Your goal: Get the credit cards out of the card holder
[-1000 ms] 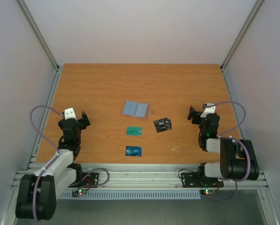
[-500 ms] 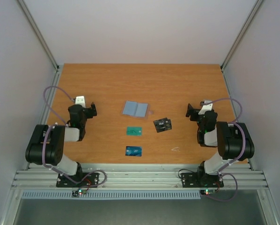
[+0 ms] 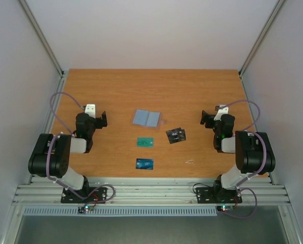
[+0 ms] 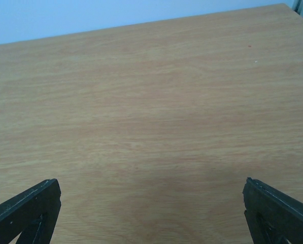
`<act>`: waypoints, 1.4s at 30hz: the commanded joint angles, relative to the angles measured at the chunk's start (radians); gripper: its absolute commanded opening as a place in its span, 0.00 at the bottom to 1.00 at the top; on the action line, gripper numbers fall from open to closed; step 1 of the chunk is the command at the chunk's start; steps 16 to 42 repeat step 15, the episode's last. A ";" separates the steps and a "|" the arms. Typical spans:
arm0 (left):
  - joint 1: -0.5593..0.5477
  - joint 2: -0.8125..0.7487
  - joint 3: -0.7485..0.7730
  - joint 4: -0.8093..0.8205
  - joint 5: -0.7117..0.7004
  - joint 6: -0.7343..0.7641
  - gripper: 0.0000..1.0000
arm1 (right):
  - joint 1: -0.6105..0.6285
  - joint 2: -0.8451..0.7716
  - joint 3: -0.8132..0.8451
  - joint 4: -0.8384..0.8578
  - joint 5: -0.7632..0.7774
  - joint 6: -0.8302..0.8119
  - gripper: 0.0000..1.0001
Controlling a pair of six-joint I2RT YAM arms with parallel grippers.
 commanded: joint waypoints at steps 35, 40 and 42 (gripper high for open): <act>0.006 0.002 0.015 0.092 0.006 0.020 0.99 | -0.005 -0.020 0.010 -0.009 -0.003 -0.018 0.98; 0.006 0.002 0.015 0.092 0.006 0.020 0.99 | -0.005 -0.020 0.010 -0.009 -0.003 -0.018 0.98; 0.006 0.002 0.015 0.092 0.006 0.020 0.99 | -0.005 -0.020 0.010 -0.009 -0.003 -0.018 0.98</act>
